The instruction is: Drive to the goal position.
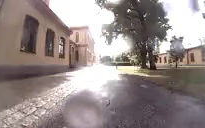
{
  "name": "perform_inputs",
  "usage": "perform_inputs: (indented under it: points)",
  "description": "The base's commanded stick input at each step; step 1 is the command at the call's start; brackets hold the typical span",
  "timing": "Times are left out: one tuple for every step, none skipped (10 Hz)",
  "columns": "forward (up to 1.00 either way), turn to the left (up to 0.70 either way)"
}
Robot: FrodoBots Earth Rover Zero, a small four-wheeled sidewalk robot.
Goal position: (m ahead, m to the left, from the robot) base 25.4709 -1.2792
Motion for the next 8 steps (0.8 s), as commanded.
perform_inputs:
  points:
    - [0.85,0.00]
    - [0.85,0.00]
    - [0.85,0.00]
    - [0.85,0.00]
    - [0.85,0.00]
    - [0.85,0.00]
    - [0.85,0.00]
    - [0.85,0.00]
